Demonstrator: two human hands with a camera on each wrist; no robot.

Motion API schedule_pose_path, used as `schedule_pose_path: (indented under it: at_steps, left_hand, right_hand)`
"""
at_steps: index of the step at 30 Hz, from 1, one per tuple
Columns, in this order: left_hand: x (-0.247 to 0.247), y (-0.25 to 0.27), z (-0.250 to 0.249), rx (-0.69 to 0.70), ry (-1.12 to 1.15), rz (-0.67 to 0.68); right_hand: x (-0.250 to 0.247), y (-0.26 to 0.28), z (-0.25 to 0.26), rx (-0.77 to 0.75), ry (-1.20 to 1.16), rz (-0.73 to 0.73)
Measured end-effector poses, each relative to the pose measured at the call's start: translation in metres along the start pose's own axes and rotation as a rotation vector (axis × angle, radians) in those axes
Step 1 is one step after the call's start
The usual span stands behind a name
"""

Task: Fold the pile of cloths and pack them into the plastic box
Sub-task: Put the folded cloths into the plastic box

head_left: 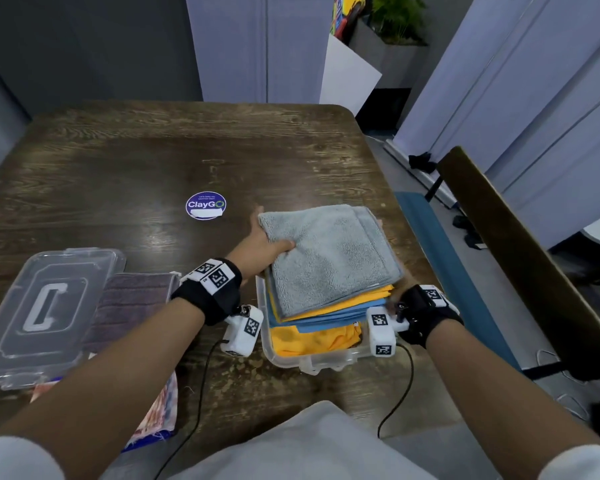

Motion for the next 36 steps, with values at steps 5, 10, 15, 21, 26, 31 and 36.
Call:
schedule_pose_path:
  at_steps: [5,10,15,21,26,31,36]
  left_hand:
    - [-0.013,-0.008,0.015,-0.006,-0.125,-0.033]
    - [-0.003,-0.004,0.036,-0.107,-0.359,0.022]
    - [0.022,-0.004,0.065,-0.158,-0.646,0.139]
    - [0.046,0.004,0.061,-0.047,-0.927,0.148]
    - [0.061,0.015,0.057,0.188,-1.276,0.337]
    - [0.067,0.037,0.085,0.089,-1.574,0.540]
    - [0.076,0.043,0.099,0.065,-1.717,0.535]
  right_hand:
    - [0.014,-0.015,0.004,0.037,-0.161,0.239]
    - [0.016,-0.042,-0.020,0.080,0.119,0.335]
    - [0.002,-0.103,-0.061,0.056,0.556,0.223]
    - [0.017,-0.084,-0.062,0.032,1.044,0.141]
    - [0.031,-0.074,-0.063,-0.108,1.283,0.076]
    - [0.061,-0.058,-0.049,-0.581,1.980,0.011]
    - [0.061,-0.076,-0.080,-0.417,2.161,0.245]
Point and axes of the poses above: each hand's wrist, its own y-axis away from the middle knuckle, its own x-axis out of the palm, z = x × y, the point moved 6 cm from there along -y, towards the middle knuckle, and after that the axes turned 9 degrees about y, right-handed, at the moved point
